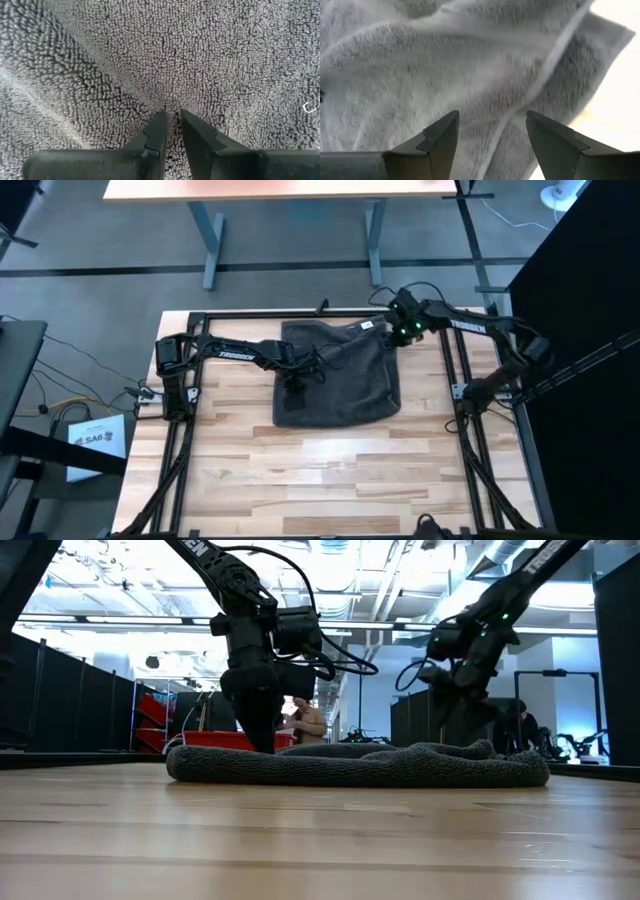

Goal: Roll towel
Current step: Roll the black towel

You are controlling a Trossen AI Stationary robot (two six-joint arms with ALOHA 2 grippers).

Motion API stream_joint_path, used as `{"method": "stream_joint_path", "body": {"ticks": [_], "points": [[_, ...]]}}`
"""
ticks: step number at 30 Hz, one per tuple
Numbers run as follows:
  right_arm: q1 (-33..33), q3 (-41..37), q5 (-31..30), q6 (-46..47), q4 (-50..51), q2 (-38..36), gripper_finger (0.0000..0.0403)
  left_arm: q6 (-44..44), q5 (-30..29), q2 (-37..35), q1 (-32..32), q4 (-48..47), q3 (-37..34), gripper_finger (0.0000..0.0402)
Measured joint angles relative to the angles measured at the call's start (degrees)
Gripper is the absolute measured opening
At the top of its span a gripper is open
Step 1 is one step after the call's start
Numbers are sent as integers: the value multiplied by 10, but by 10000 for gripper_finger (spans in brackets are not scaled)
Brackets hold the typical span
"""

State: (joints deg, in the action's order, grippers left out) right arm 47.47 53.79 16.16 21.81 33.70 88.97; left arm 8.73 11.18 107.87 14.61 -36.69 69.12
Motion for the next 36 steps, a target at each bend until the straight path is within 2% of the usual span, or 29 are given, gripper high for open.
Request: {"method": "stream_joint_path", "body": {"ticks": [10, 18, 21, 26, 27, 30, 36], "points": [[23, 49, -3, -34, 20, 97, 219, -1, 1, 0, -1, -5, 0, 43], [25, 77, 2, -71, 21, 113, 212, 0, 1, 0, -2, -6, 0, 43], [25, 88, 4, -89, 43, 112, 172, 0, 1, 0, -2, -13, 0, 43], [25, 91, 14, -131, 76, 111, 32, 0, 1, 0, -2, -21, 0, 43], [23, 91, 18, -137, 84, 107, 17, 0, 1, 0, -2, -23, 0, 43], [17, 91, 20, -138, 94, 82, 7, -1, 1, 0, -2, -27, 0, 43], [33, 91, 6, -142, 131, -19, 1, 3, 1, 0, -2, -28, 0, 43]]}}
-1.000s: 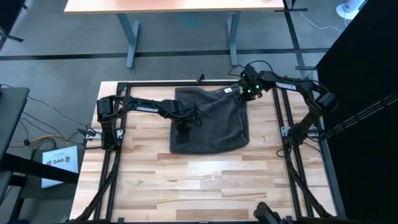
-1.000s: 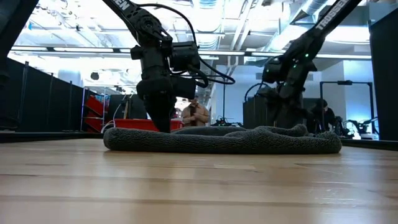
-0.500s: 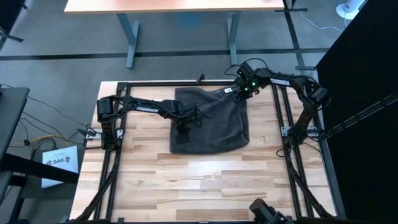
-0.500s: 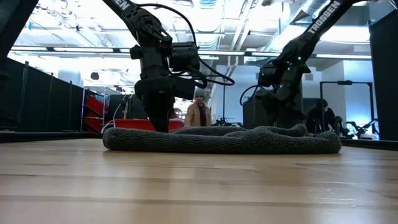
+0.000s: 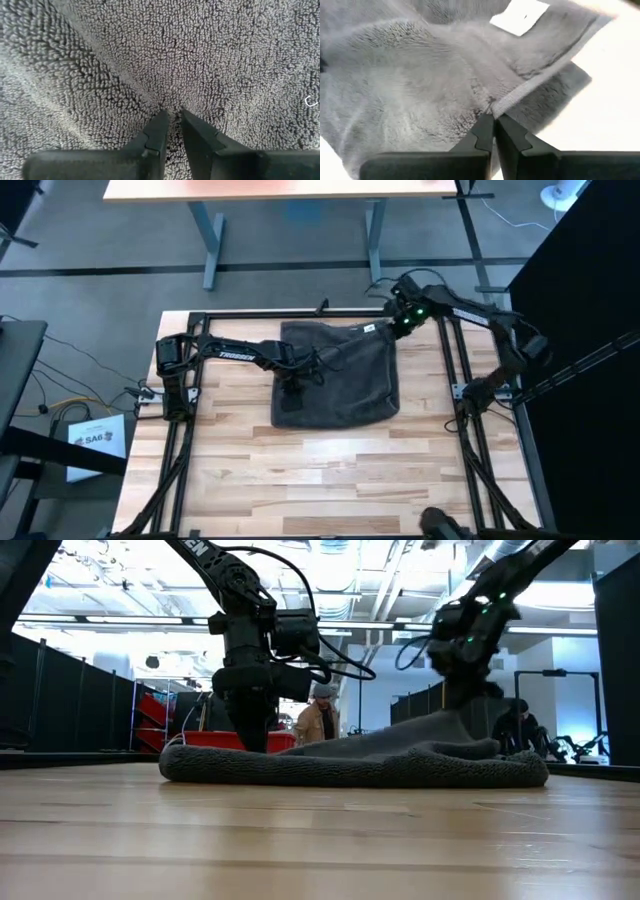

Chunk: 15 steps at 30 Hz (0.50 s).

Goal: Roll towel
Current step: Roll the black towel

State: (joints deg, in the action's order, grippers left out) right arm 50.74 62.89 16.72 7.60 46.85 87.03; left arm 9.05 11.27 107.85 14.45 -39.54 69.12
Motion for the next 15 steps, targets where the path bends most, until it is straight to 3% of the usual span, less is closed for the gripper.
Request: {"method": "stream_joint_path", "body": {"ticks": [5, 15], "points": [[32, -13, -23, 1, 55, -59, 0, 4, 0, 0, 0, 2, 0, 43], [17, -70, -20, -4, 29, -11, 13, 8, 0, 0, 1, 2, 0, 43]]}}
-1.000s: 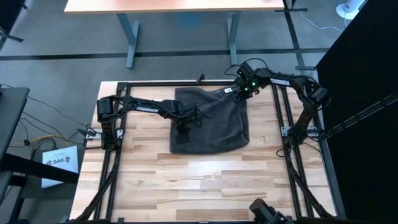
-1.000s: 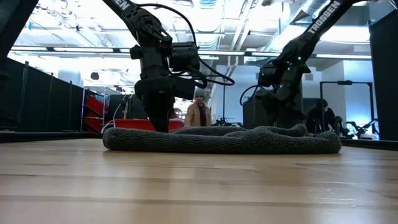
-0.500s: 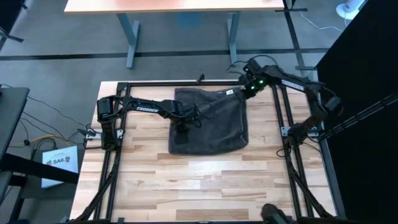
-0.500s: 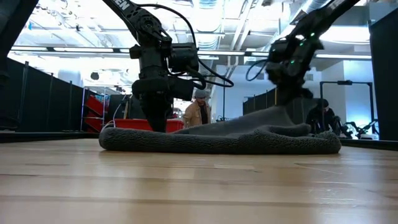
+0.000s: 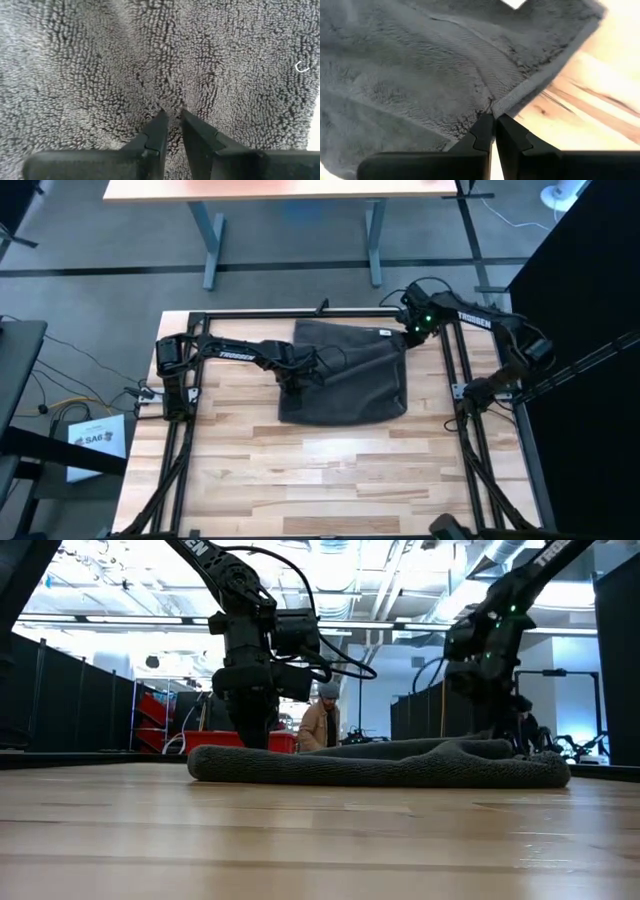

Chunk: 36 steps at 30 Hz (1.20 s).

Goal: Roll towel
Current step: Roll the black towel

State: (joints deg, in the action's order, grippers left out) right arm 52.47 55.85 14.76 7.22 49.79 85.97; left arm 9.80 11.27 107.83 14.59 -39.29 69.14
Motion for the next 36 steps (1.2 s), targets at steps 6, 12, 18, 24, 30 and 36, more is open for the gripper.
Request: {"method": "stream_joint_path", "body": {"ticks": [6, 12, 18, 24, 30, 36], "points": [[-18, 7, 1, -2, 65, -60, 66, -1, 0, 0, 0, 1, 0, 43], [-70, -29, 4, 33, 77, -124, 133, 1, 0, 0, 1, 3, 2, 43], [-115, -130, 11, 119, 6, -165, 188, 0, 0, 0, 1, 3, 2, 43], [-141, -200, 49, 218, -133, -166, 211, 1, 0, 0, 1, 6, 2, 43], [-171, -232, 51, 247, -150, -162, 213, 2, 0, 0, 1, 3, 2, 43], [-201, -254, 58, 287, -218, -162, 213, 3, 0, 0, 1, 4, 2, 43]]}}
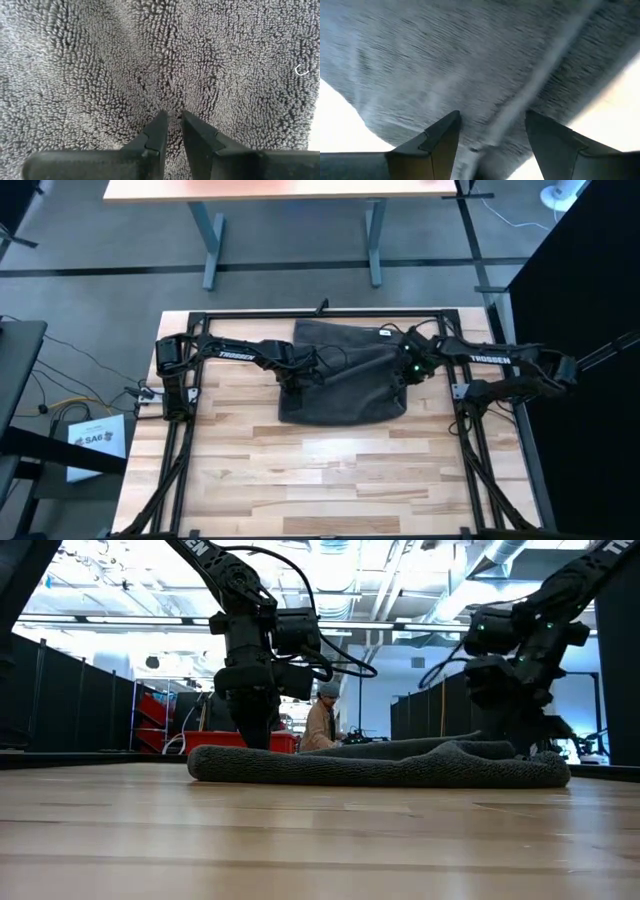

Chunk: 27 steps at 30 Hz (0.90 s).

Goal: Roll towel
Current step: Roll the black towel

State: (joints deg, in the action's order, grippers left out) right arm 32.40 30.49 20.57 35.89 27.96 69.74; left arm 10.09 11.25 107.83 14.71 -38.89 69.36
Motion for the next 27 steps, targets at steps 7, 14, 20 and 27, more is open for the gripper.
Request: {"method": "stream_joint_path", "body": {"ticks": [7, 14, 20, 27], "points": [[-20, 0, 34, 17, -41, 0, 208, 0, 0, 0, 0, 0, 0, 43], [-60, 0, 86, 13, -38, 0, 122, 0, 0, 0, 0, 0, 0, 43], [-88, 1, 98, 16, -5, -11, 10, -1, 0, 0, 0, -1, 0, 43], [-103, 1, 145, 72, 82, -114, 2, -1, 0, 0, 0, -7, 0, 43]]}}
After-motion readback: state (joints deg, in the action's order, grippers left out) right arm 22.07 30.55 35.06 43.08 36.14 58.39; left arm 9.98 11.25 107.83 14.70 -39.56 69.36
